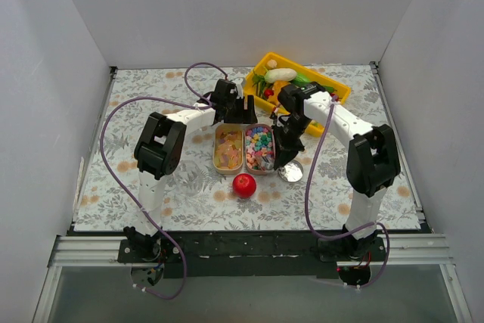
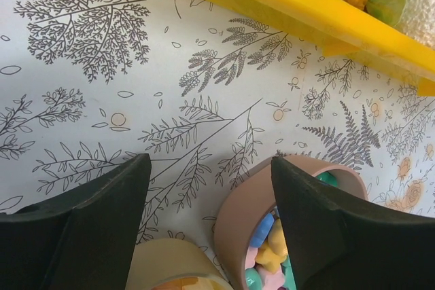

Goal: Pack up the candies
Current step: Scoop the fake candies from the storage box.

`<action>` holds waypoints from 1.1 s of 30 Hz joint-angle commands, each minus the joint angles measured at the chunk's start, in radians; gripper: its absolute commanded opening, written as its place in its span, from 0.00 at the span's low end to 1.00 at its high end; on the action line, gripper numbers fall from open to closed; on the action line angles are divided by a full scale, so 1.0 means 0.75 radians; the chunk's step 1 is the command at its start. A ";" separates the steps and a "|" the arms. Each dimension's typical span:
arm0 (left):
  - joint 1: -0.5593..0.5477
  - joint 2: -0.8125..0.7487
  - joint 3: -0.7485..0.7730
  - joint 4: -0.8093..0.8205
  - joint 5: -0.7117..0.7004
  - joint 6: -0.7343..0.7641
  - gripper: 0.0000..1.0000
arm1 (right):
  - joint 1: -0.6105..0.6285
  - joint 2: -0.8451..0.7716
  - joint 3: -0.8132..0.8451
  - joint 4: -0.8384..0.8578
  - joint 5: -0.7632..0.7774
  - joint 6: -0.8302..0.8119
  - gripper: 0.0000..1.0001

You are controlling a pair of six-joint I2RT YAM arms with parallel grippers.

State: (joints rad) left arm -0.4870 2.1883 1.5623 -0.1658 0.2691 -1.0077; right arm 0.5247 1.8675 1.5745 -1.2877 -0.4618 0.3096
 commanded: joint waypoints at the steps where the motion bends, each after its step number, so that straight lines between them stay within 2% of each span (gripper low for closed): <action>1: -0.009 0.030 -0.036 -0.090 0.003 0.024 0.70 | -0.027 0.026 0.001 -0.034 -0.027 -0.002 0.01; 14: -0.007 0.054 -0.015 -0.104 -0.005 0.059 0.71 | -0.035 0.204 0.150 -0.032 -0.012 0.009 0.01; 22: -0.017 0.052 -0.017 -0.094 0.032 0.079 0.71 | -0.037 0.308 0.269 -0.032 0.069 0.041 0.01; 33: -0.024 0.062 -0.030 -0.084 0.103 0.116 0.67 | -0.066 0.433 0.404 -0.032 0.174 0.064 0.01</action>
State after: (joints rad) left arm -0.4866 2.1975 1.5585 -0.1390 0.2859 -0.9585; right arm 0.4953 2.1590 1.8324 -1.3270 -0.4232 0.3382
